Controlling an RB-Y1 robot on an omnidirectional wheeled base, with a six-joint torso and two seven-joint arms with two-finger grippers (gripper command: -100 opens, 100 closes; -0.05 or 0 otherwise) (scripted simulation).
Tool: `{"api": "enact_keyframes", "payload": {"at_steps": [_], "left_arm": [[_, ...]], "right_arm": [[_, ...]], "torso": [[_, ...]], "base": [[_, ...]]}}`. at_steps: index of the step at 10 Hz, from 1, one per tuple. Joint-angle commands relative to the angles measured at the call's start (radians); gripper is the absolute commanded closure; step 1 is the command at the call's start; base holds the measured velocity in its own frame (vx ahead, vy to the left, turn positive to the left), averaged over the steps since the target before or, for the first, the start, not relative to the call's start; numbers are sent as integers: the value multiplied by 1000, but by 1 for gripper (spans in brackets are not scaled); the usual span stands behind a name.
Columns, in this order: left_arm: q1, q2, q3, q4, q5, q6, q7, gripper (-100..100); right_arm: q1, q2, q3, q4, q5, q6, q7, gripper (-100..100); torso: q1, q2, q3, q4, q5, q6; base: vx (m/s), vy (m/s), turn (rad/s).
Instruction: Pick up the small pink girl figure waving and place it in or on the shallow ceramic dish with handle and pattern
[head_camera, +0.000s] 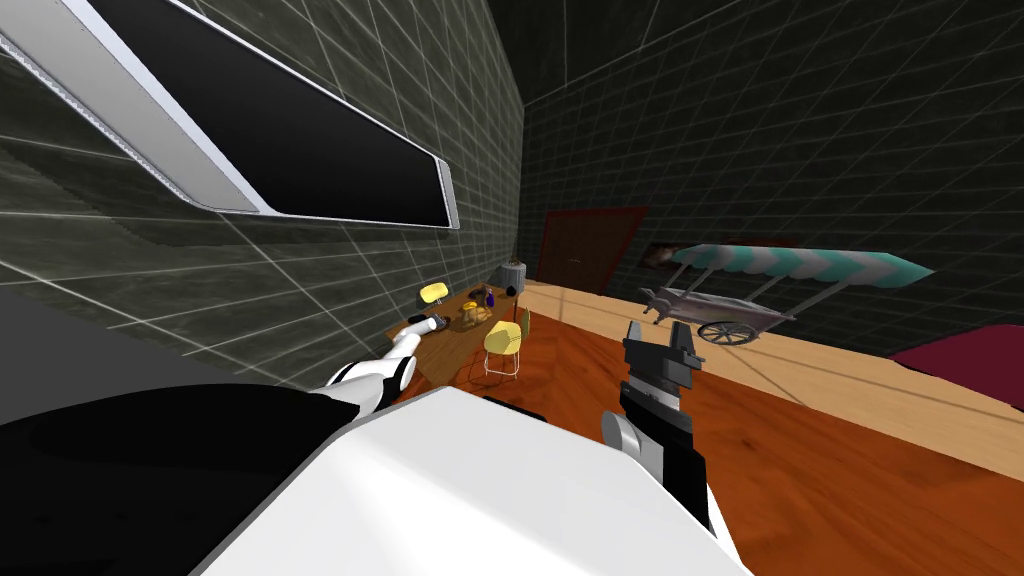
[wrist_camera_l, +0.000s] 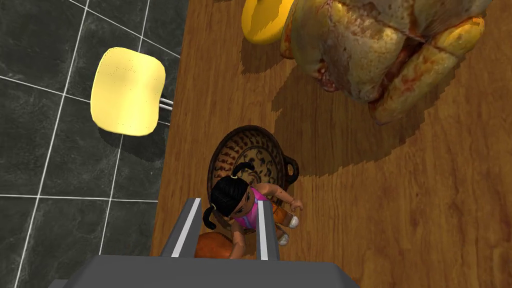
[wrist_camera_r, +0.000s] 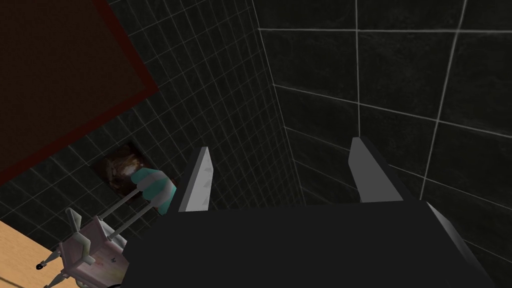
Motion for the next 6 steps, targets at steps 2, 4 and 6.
{"api": "enact_keyframes", "payload": {"at_steps": [2, 4, 6], "left_arm": [[-15, 24, 4, 46, 22, -14, -6, 100], [-20, 63, 26, 90, 43, -19, 1, 100], [-24, 96, 46, 130, 64, -20, 8, 100]], "right_arm": [[0, 0, 0, 0, 0, 0, 0, 0], [0, 0, 0, 0, 0, 0, 0, 0], [0, 0, 0, 0, 0, 0, 0, 0]], "torso": [[-5, 6, 3, 1, 0, 1], [-3, 7, 5, 2, -2, -3], [1, 4, 3, 2, 0, -2]], "base": [[62, 45, -5], [156, 133, 79], [186, 147, 42]]}}
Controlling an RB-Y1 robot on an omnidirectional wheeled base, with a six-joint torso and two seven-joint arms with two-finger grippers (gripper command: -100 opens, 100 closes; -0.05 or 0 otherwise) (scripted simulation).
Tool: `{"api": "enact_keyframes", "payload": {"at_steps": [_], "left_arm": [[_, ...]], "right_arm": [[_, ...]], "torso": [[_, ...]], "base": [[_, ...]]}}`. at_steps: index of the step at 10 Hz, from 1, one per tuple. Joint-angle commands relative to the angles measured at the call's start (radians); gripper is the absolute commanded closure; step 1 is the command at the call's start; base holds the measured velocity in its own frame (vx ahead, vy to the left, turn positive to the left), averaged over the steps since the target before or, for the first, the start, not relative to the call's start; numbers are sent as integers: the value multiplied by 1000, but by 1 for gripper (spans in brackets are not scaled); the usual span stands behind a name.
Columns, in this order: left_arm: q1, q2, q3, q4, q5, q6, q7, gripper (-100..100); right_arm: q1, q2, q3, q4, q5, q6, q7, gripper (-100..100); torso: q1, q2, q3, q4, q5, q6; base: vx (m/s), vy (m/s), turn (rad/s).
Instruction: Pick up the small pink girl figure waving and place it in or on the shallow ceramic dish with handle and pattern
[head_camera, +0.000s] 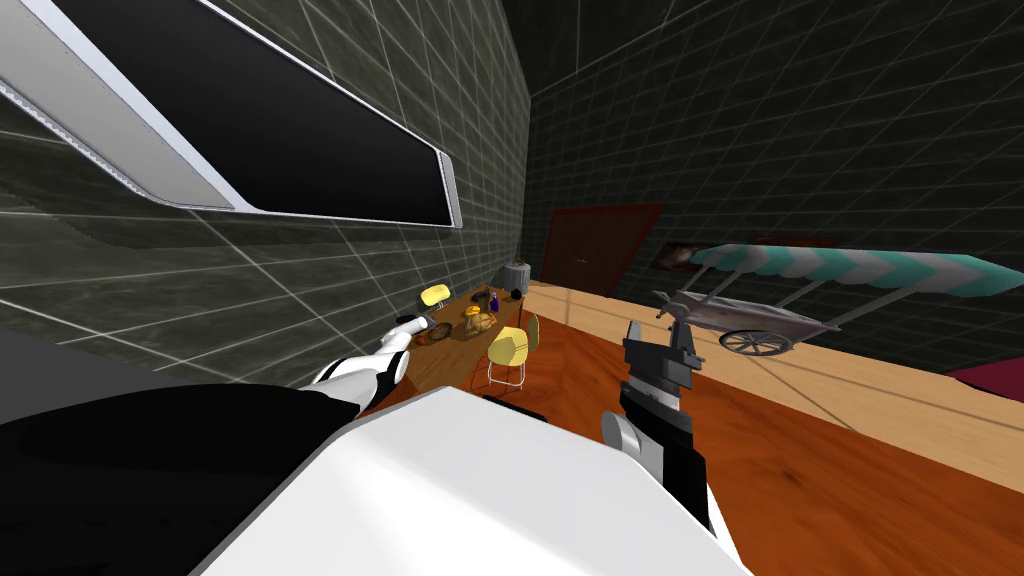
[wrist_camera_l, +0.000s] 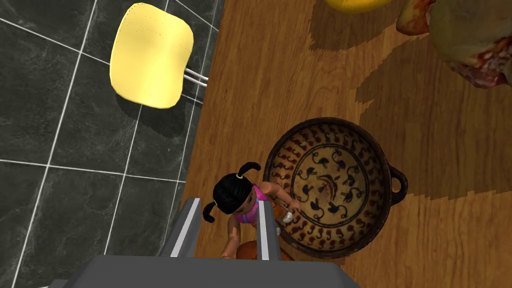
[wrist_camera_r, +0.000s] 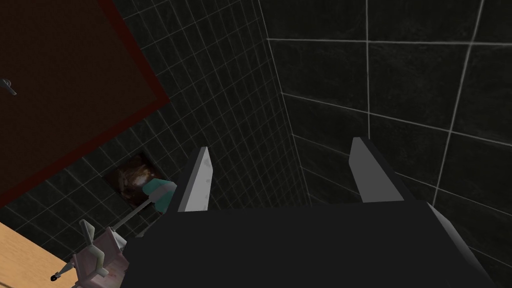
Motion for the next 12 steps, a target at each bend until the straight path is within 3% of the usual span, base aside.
{"api": "enact_keyframes", "payload": {"at_steps": [1, 2, 3, 7, 8, 9, 12], "left_arm": [[-10, 16, 1, 30, 23, -6, -9, 100], [-15, 17, -1, 33, 22, -7, -9, 100], [-17, 19, -2, 38, 26, -11, -13, -100], [-17, 19, -2, 37, 25, -10, -13, -100], [-17, 19, -2, 37, 25, -10, -13, 0], [-25, 53, 3, 30, 31, 29, -11, -100], [-34, 87, 7, 22, 36, 69, -9, -100]], "right_arm": [[0, 0, 0, 0, 0, 0, 0, 0], [0, 0, 0, 0, 0, 0, 0, 0], [0, 0, 0, 0, 0, 0, 0, 0], [0, 0, 0, 0, 0, 0, 0, 0], [0, 0, 0, 0, 0, 0, 0, 0], [0, 0, 0, 0, 0, 0, 0, 0], [-1, 0, 0, 0, 0, 0, 0, 0]], "torso": [[0, 0, 0, 0, 0, 0], [-4, 3, 2, 0, 0, 1], [-8, 8, 4, 1, 0, 1], [-11, 13, 7, 2, -1, 1], [-11, 13, 7, 2, -1, 1], [-11, 13, 7, 2, -1, 1], [-15, 14, 8, 3, -2, 1]], "base": [[110, 76, 17], [33, 26, 0], [10, 8, -1], [0, 0, 0], [0, 0, 0], [-14, -40, -21], [-7, -54, -8]]}}
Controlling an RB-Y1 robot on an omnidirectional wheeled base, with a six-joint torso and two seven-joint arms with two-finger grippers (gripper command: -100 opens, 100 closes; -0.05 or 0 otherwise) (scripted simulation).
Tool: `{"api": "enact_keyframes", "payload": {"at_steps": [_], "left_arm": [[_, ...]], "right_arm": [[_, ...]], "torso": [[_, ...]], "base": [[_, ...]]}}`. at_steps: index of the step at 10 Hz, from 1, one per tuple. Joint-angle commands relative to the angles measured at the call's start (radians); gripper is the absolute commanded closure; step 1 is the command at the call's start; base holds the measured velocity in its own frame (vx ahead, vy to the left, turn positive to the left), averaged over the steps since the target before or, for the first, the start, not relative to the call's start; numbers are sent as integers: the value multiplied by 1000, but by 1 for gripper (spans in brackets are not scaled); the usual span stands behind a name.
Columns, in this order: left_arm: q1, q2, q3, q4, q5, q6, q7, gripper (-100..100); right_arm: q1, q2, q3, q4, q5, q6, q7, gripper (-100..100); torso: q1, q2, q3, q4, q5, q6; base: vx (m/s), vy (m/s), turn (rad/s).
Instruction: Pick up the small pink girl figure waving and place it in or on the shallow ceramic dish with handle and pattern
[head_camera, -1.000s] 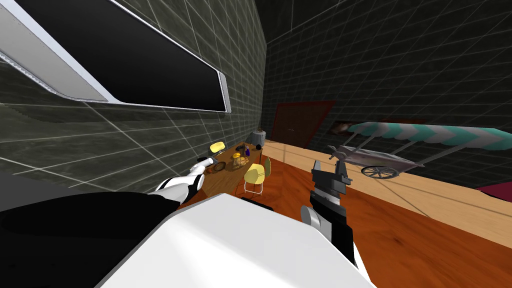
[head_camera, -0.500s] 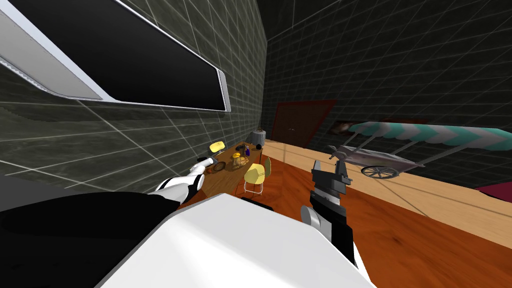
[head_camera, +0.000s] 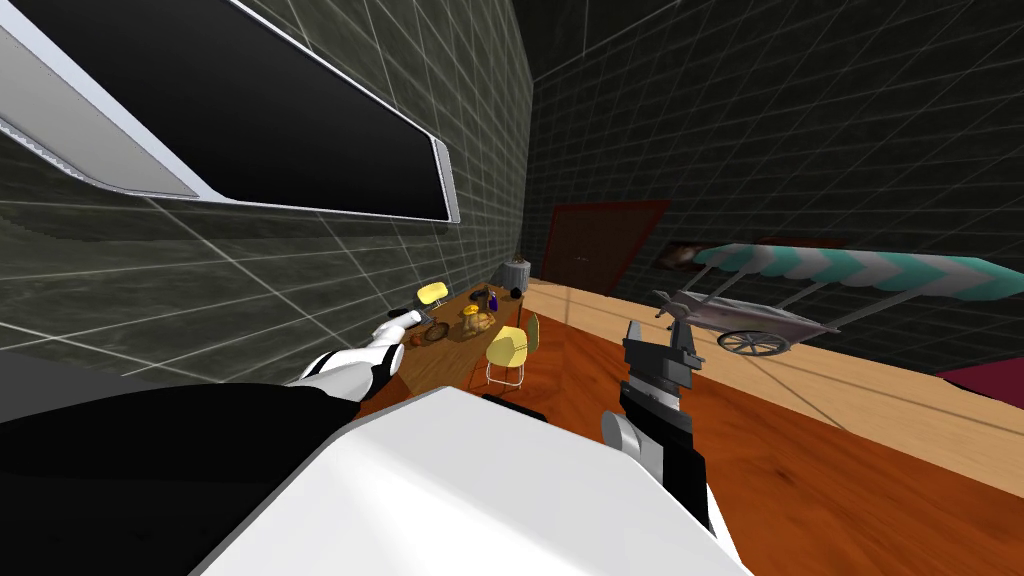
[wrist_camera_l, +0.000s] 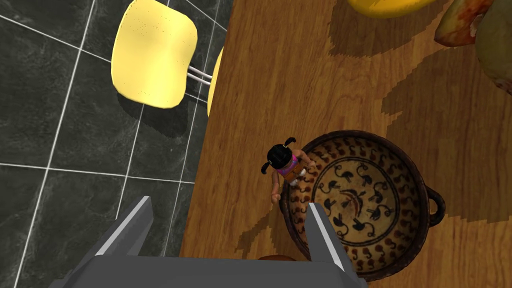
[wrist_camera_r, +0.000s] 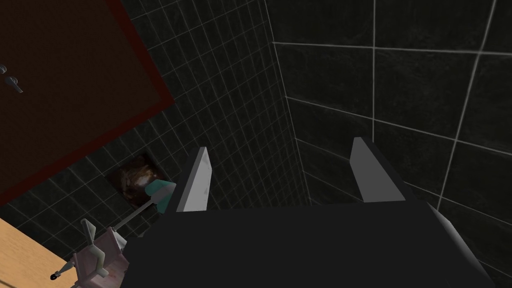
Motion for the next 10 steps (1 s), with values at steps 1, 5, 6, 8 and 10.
{"api": "enact_keyframes", "payload": {"at_steps": [1, 5, 6, 8, 10], "left_arm": [[-2, 25, 6, -17, -3, 40, 10, -100], [0, 39, 10, -38, -10, 67, 22, 0], [0, 39, 9, -37, -10, 67, 22, 0], [0, 39, 9, -37, -10, 67, 22, 0], [0, 39, 9, -37, -10, 67, 22, 0]], "right_arm": [[0, 0, 0, 0, 0, 0, 0, 0], [0, 0, 0, 0, 0, 0, 0, 0], [0, 0, 0, 0, 0, 0, 0, 0], [0, 0, 0, 0, 0, 0, 0, 0], [0, 0, 0, 0, 0, 0, 0, 0]], "torso": [[0, 0, 0, 0, 0, 0], [1, 0, 0, 0, 0, 0], [3, 0, 0, 0, 1, 0], [3, 0, 0, 0, 1, 0], [3, 0, 0, 0, 1, 0]], "base": [[-11, -46, -18], [-6, -30, -4], [0, 0, 0], [0, 0, 0], [0, 0, 0]]}}
